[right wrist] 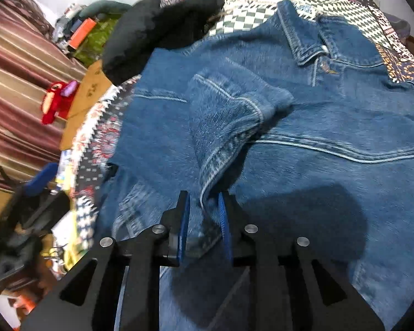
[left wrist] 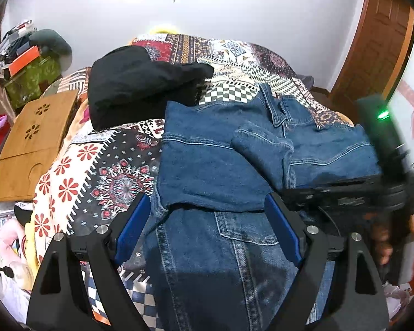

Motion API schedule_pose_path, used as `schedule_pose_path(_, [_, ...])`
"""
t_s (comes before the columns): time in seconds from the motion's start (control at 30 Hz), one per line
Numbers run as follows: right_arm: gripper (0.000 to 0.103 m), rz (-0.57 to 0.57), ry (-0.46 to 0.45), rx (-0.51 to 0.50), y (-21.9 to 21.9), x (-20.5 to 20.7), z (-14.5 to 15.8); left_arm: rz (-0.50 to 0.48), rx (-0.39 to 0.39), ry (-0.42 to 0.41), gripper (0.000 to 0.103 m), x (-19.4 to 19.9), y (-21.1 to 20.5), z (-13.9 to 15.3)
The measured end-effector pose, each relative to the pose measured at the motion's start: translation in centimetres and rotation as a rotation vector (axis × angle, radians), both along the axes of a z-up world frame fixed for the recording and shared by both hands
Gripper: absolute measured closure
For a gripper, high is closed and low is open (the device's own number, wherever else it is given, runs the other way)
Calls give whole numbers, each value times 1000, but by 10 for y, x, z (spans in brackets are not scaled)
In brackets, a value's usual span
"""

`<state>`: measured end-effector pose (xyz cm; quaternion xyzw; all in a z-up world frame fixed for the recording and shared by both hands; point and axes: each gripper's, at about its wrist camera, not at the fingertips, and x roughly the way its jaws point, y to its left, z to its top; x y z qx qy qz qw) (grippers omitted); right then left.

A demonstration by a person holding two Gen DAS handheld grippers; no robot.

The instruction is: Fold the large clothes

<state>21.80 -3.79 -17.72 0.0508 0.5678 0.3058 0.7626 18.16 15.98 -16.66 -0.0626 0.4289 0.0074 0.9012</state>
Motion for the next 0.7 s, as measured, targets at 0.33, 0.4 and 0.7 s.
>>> schedule_pose_path(0.33, [63, -198, -306, -79, -96, -21, 61, -97, 3, 68, 19, 43, -46, -12])
schedule_pose_path(0.4, [62, -263, -345, -103, -123, -23, 67, -126, 20, 82, 19, 55, -60, -14])
schedule_pose_path(0.7, [55, -495, -372, -176, -215, -30, 65, -209, 91, 155, 24, 108, -107, -47])
